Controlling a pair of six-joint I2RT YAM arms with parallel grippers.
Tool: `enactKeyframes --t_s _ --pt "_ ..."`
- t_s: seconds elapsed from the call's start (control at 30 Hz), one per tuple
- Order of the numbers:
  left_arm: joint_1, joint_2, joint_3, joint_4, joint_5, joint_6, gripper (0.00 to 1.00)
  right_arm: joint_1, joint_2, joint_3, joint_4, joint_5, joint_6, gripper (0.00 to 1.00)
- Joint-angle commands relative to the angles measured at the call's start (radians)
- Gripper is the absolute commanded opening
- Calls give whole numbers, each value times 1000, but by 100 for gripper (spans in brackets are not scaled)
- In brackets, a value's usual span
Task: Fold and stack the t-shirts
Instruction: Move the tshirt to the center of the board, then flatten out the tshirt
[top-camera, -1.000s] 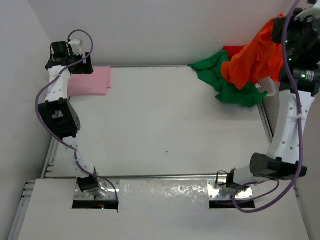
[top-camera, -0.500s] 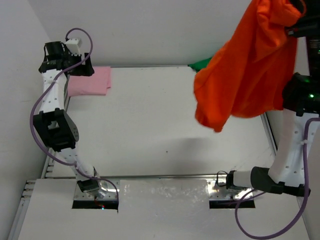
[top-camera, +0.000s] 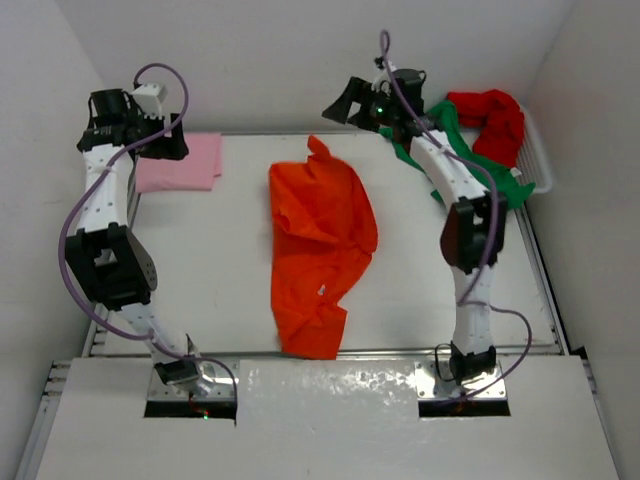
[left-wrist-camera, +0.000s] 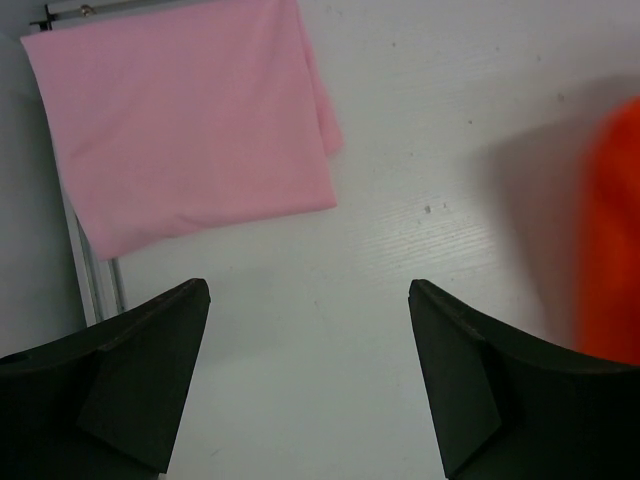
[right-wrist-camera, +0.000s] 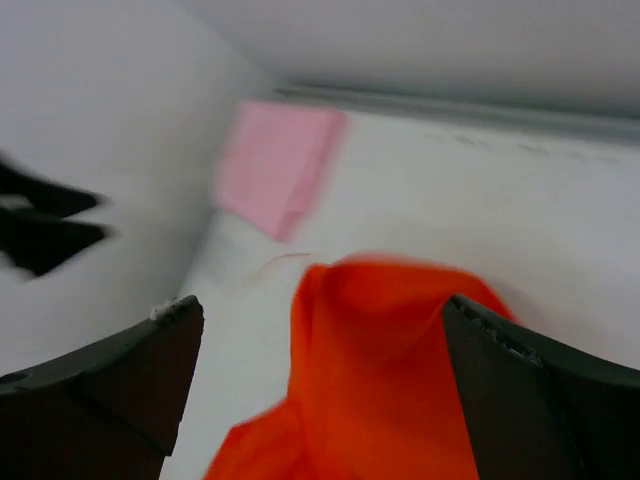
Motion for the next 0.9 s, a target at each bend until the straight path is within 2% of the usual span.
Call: enactKeyframes --t_s 0.0,0.03,0.1,0.13,0.2,0.23,0.27,0.3,0.33,0.43,0.47,0.5,0.57,0.6,0.7,0.87 --pt "-9 -59 -27 6 -7 25 79 -8 145 296 -528 194 -326 99" --pt "-8 -60 -32 8 -7 28 79 -7 167 384 -592 298 -382 99" --pt "-5 -60 -42 5 -15 31 79 12 149 354 -664 389 -435 99" --pt "-2 -60 -45 3 -21 30 80 45 61 217 -649 463 -485 99" --pt "13 -63 -56 3 -23 28 80 96 -61 25 -567 508 -533 99" --pt "18 -66 -64 3 -20 25 80 168 -183 -158 -537 531 -570 99" --pt "26 -72 -68 5 -14 25 80 212 -237 -236 -517 569 -585 99" --pt "38 -75 -84 5 -14 21 80 255 -288 -386 -487 584 -602 99" --pt "43 -86 -94 6 -6 16 80 347 -379 -462 -470 594 -623 97" --pt "61 -121 -142 13 6 13 79 528 -512 -736 -392 548 -682 53" --pt "69 -134 -176 19 8 13 79 579 -531 -787 -376 546 -708 45" --pt "72 -144 -191 31 11 13 79 677 -538 -862 -378 551 -746 44" --pt "76 -178 -243 45 19 13 79 763 -516 -892 -407 552 -804 62" --pt "76 -187 -256 54 19 13 80 827 -494 -886 -472 572 -824 70" --pt "78 -210 -294 52 32 15 79 912 -417 -884 -551 591 -817 74" --pt "83 -264 -357 59 34 18 79 969 -362 -950 -452 603 -754 77"
